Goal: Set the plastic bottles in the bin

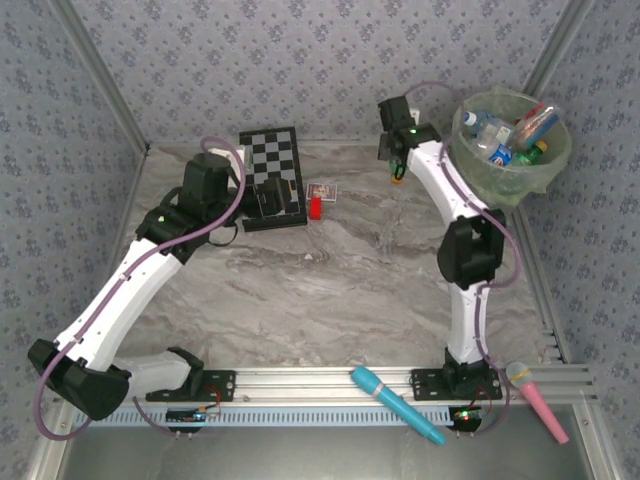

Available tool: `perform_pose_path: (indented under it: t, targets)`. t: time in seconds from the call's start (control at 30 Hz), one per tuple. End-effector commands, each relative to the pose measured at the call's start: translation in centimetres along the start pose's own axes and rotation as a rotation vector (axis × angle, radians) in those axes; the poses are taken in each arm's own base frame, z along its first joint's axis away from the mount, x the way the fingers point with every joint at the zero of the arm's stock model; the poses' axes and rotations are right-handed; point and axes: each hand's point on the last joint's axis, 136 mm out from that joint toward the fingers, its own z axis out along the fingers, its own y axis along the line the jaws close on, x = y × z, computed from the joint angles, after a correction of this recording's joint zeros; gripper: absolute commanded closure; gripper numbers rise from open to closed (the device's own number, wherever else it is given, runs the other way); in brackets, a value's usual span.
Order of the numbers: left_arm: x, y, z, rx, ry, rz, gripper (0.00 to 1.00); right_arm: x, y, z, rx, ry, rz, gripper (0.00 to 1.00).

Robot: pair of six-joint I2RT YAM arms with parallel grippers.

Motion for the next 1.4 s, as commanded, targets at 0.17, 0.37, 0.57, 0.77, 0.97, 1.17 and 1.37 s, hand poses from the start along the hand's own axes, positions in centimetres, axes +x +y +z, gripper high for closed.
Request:
perform_pose_path:
  t: [0.17,0.37,0.57,0.77,0.97,1.17,1.37]
  targets:
    - [-2.0,-2.5,0.8,0.109,-0.038,0.079,0.0,-6.1,-5.2,-10.7,-0.113,-0.166,0.206,0.42]
    - [-2.6,-3.5,1.6,0.154,-0.051,0.095,0.0,-8.3,-12.1,-15.2,-0.093,-0.227,0.393,0.42]
    - [-2.2,-3.9,2.6,0.188,-0.038,0.092,0.0,-9.0,-20.0,-16.8,-0.048,-0.286,0.697,0.43]
    - [-2.1,-3.9,3.0,0.195,-0.042,0.099,0.0,-8.5,-25.7,-15.7,0.023,-0.301,0.895,0.43]
    - [-1.8,-3.7,3.4,0.193,-0.039,0.091,0.0,-8.8,-28.9,-13.2,0.072,-0.288,0.995,0.42]
    - [-1.7,-3.4,3.9,0.183,-0.033,0.087,0.0,-9.3,-29.8,-10.4,0.111,-0.246,0.998,0.41]
    - [-1.8,-2.7,4.2,0.166,-0.032,0.069,0.0,-8.3,-30.7,-8.0,0.183,-0.201,1.007,0.39]
